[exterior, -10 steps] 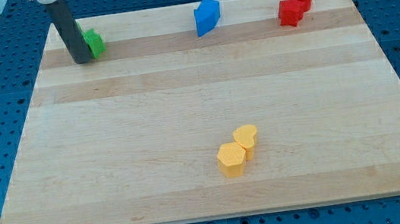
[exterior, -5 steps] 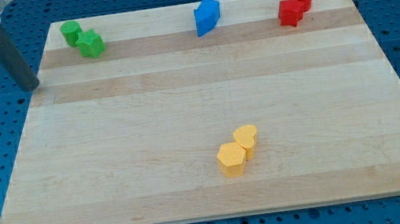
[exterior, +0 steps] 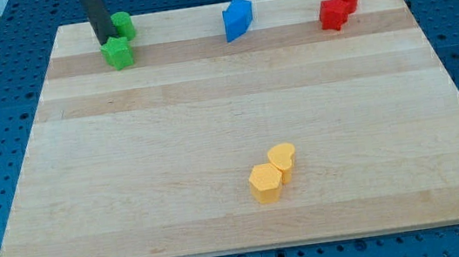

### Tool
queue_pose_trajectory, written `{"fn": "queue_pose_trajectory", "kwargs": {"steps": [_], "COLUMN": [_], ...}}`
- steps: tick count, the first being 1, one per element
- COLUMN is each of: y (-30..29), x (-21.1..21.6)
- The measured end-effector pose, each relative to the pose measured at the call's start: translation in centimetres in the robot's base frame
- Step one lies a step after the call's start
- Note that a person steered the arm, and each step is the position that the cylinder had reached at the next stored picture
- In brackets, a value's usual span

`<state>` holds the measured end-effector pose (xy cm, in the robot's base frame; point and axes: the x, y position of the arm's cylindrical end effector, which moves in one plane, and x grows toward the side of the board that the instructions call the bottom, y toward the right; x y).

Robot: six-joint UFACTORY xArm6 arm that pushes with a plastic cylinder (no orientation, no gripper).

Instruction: Move the green circle towards the top center

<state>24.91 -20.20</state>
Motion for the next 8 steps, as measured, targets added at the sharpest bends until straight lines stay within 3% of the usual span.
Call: {"fn": "queue_pose_trajectory", "kwargs": {"steps": [1,2,3,5,7,8], "y": [-6.2,-8.7,-6.3,6.3,3.6,6.8], "x": [0.0,-2.0,-4.3,-2.0,-0.3,1.1]}}
